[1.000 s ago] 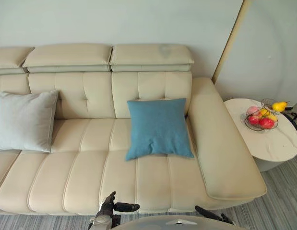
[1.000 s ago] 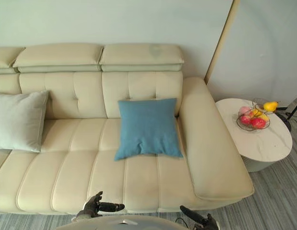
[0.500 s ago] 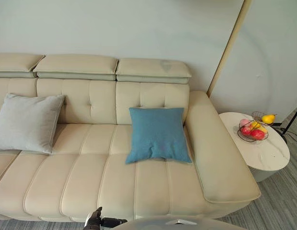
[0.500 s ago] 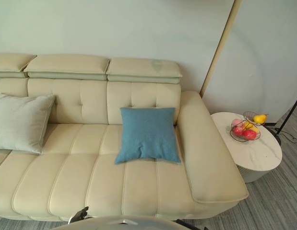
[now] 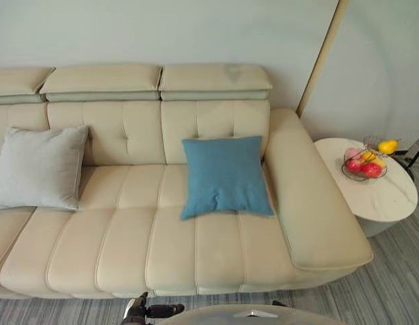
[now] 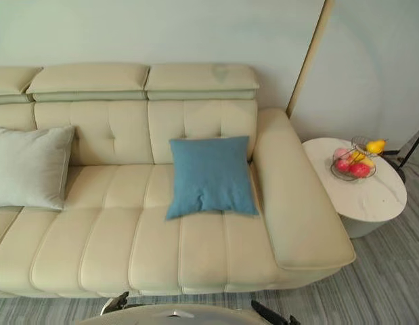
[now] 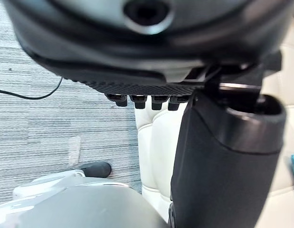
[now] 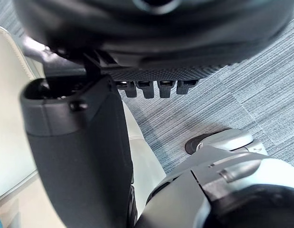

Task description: Pick up cushions and gather them together orderly.

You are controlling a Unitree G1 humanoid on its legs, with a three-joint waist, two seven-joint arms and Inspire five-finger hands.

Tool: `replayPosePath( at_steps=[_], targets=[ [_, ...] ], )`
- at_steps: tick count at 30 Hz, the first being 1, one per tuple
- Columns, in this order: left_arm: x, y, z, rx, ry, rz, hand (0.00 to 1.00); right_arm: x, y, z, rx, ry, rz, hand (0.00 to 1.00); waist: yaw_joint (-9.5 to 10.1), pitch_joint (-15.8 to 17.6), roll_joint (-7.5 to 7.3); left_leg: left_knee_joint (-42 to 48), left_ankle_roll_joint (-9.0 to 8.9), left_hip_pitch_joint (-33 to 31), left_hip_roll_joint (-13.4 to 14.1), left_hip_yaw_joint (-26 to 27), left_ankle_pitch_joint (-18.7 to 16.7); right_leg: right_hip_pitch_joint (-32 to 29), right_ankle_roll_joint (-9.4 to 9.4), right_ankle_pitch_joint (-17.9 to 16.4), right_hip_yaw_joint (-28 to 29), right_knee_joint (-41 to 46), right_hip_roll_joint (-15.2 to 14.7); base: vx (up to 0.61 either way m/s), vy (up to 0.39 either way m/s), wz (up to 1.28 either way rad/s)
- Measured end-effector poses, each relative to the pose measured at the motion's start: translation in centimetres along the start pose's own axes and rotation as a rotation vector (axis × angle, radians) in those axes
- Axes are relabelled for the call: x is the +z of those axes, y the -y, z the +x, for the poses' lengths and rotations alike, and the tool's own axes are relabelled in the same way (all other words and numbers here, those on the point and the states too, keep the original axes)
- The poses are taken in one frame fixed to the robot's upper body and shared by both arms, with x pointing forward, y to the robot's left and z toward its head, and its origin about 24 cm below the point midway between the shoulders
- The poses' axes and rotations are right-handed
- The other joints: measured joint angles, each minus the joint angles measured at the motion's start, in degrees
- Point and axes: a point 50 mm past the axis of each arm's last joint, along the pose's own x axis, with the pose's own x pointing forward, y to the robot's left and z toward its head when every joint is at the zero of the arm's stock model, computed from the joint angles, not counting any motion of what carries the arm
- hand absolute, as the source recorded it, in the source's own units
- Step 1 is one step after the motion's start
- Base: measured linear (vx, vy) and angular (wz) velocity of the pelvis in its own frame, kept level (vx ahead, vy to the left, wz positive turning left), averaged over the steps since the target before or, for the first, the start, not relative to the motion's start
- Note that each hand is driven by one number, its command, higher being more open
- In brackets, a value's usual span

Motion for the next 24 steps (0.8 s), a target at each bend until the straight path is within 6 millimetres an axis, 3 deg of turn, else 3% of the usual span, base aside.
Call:
replayPosePath(
  at_steps=[4, 11, 15, 17, 18, 21, 22, 23, 24],
  targets=[
    [0.4, 0.4, 0.1, -0.009, 0.000, -0.009, 1.00, 0.7, 0.0, 0.0, 0.001, 0.025, 0.024, 1.00, -0.04, 1.01, 0.53, -2.05, -0.29, -1.11, 0.48, 0.85, 1.42, -3.10, -0.54, -0.40, 1.12, 1.47, 0.55, -0.02, -0.028, -0.09],
    [0.9, 0.7, 0.2, -0.015, 0.005, -0.018, 1.00, 1.2, -0.2, 0.0, 0.006, 0.048, 0.037, 1.00, -0.30, 2.52, 0.65, -1.36, -1.35, 0.59, 1.81, 5.78, 0.72, -4.97, -1.35, -1.84, 5.26, 4.77, 2.10, 0.02, -0.031, -0.31],
    [1.3, 0.3, 0.3, 0.015, 0.010, -0.124, 1.00, 2.1, -1.2, -0.2, 0.034, 0.096, 0.036, 1.00, 0.05, 4.67, -0.30, 9.39, -1.15, -1.56, 3.65, 8.57, -4.98, -8.55, -1.85, -2.10, 13.50, 8.45, 4.49, -0.03, -0.051, -1.07],
    [1.6, 0.6, 0.3, 0.014, 0.018, -0.146, 1.00, 2.9, -1.2, -0.2, 0.039, 0.126, 0.004, 1.00, -0.01, 4.91, 0.61, 12.75, -1.17, -2.71, 4.71, 8.20, -8.50, -11.44, -1.77, -1.61, 18.03, 10.02, 6.57, -0.05, -0.020, -1.33],
    [1.8, 0.7, 0.3, 0.016, 0.021, -0.171, 1.00, 3.2, -1.2, -0.2, 0.039, 0.138, -0.008, 1.00, -0.02, 4.98, 0.92, 13.70, -1.51, -3.35, 5.24, 9.18, -10.27, -13.14, -1.57, -1.03, 20.50, 10.55, 7.89, -0.10, 0.061, -1.21],
    [3.0, 0.1, 0.5, 0.034, 0.056, -0.187, 1.00, 4.1, -2.3, -0.3, 0.066, 0.166, -0.058, 1.00, -0.03, 5.91, 0.05, 17.08, -1.13, -5.37, 6.33, 15.72, -12.57, -16.43, -0.74, 2.18, 26.49, 9.59, 10.07, -0.12, 0.074, -1.35],
    [3.9, -0.3, 0.6, 0.047, 0.083, -0.212, 1.00, 4.8, -2.8, -0.3, 0.077, 0.188, -0.086, 1.00, 0.10, 6.29, -0.51, 19.10, -0.84, -7.24, 7.90, 20.07, -13.31, -18.93, -0.55, 5.88, 27.06, 7.08, 10.78, -0.19, 0.064, -1.69],
    [4.6, -0.5, 0.6, 0.057, 0.108, -0.214, 1.00, 5.6, -3.3, -0.4, 0.083, 0.209, -0.080, 1.00, 0.71, 6.47, -0.91, 19.67, -0.80, -8.33, 9.05, 24.33, -13.27, -21.40, -0.97, 7.28, 20.77, 6.31, 9.95, -0.15, 0.043, -1.52],
    [4.6, -0.5, 0.6, 0.058, 0.109, -0.214, 1.00, 5.6, -3.3, -0.4, 0.083, 0.210, -0.080, 1.00, 0.71, 6.51, -0.96, 19.68, -0.80, -8.34, 9.07, 24.49, -13.27, -21.49, -1.01, 7.20, 20.36, 6.43, 9.89, -0.06, 0.007, -1.41]
  ],
)
